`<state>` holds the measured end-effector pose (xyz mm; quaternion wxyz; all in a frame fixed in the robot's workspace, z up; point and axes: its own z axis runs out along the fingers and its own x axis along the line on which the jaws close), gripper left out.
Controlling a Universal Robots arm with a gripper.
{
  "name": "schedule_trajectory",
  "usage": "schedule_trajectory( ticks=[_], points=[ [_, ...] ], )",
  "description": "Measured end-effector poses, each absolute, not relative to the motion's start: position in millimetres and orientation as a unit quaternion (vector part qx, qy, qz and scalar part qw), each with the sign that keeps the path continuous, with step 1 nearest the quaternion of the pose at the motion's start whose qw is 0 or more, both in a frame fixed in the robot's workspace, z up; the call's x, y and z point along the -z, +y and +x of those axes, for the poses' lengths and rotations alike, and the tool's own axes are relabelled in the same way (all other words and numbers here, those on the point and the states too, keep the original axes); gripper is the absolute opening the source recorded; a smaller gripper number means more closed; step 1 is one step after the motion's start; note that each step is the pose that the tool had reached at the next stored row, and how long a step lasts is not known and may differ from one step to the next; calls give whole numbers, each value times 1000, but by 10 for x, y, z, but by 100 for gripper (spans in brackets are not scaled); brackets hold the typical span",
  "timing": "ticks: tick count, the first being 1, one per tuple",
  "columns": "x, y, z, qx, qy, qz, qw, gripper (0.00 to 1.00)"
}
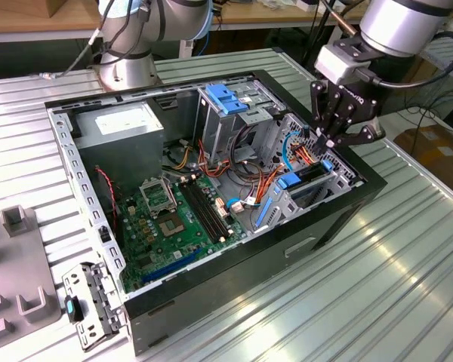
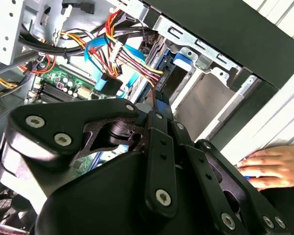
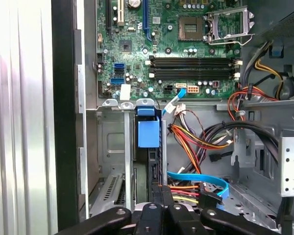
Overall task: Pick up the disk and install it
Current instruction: 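Insert the second disk wire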
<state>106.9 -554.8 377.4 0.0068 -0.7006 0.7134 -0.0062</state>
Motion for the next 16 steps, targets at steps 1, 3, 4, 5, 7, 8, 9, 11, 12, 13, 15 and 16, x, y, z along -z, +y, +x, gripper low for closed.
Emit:
schedule_trajectory(
  ticks=[1,3,4,5,7,8,9,11,12,13,15,16],
  points=[
    [-3799,-5545,1069,6,713,-701,7,11],
    [-3821,-5543,1069,6,713,-701,7,11],
    [-3832,-5541,1069,6,713,-701,7,11],
    [-3838,-5537,1069,6,713,-701,7,11],
    [-3852,-5523,1069,6,713,-701,6,11],
    [-3874,-5501,1069,6,713,-701,6,11],
    [-3887,-5480,1069,6,713,-701,6,11],
    [-3904,-5439,1069,8,713,-701,4,11],
    [-3906,-5416,1069,8,713,-701,4,11],
    [-3908,-5390,1069,8,713,-701,3,11],
    [-3915,-5343,1069,8,713,-701,3,11],
    [-3923,-5320,1069,8,713,-701,3,11]
  ],
)
